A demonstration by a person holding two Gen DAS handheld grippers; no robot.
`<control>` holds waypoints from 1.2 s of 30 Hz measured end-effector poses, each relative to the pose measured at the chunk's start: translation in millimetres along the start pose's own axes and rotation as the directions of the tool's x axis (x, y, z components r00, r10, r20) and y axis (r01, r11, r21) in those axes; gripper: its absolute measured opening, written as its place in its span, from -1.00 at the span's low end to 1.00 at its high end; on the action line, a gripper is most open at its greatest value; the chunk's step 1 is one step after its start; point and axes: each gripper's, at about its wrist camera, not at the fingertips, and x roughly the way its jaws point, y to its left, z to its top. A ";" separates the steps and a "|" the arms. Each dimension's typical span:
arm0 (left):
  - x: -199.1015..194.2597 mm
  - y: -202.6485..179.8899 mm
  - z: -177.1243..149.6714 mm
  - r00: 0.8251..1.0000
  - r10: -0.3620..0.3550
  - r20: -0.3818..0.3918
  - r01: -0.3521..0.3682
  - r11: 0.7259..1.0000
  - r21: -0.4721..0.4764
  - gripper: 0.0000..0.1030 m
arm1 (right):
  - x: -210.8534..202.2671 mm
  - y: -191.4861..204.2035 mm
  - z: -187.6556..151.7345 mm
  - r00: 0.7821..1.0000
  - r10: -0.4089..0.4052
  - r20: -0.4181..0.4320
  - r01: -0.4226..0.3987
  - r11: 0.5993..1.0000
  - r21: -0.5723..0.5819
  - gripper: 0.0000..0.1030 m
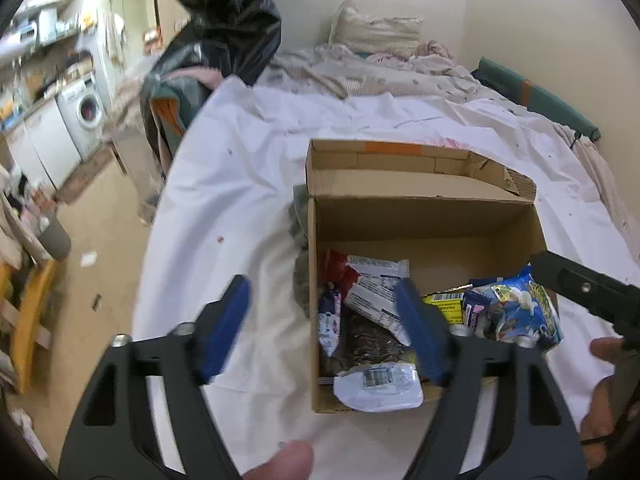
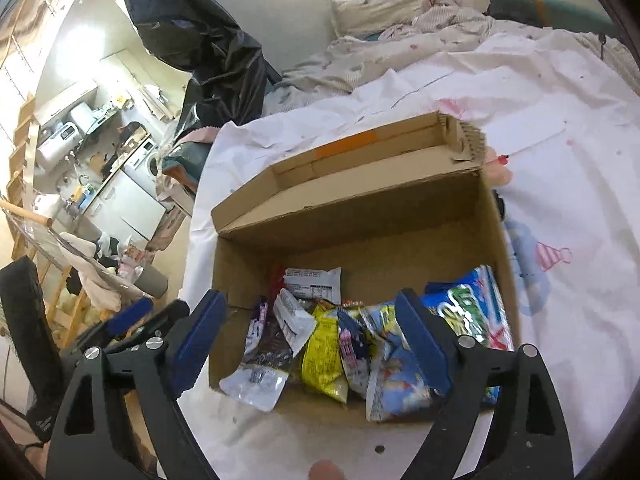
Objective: Organize snacks
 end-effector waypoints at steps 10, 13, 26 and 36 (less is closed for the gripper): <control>-43.2 8.5 -17.1 0.996 -0.039 0.085 0.041 0.999 -0.029 0.99 | -47.3 5.2 -25.5 0.995 -0.086 0.056 0.089 0.994 -0.059 0.92; -53.3 10.6 -26.6 0.995 -0.039 0.091 0.042 0.999 -0.032 0.99 | -58.1 4.8 -35.5 0.993 -0.104 0.062 0.107 0.992 -0.065 0.95; -85.6 14.2 -69.7 0.993 -0.045 0.106 0.047 0.999 -0.010 0.99 | -83.8 -3.5 -72.7 0.980 -0.165 0.111 0.168 0.986 -0.018 1.00; -87.9 11.8 -77.0 0.994 -0.043 0.104 0.046 0.999 -0.021 0.99 | -81.0 7.6 -86.8 0.951 -0.259 0.170 0.276 0.957 -0.088 1.00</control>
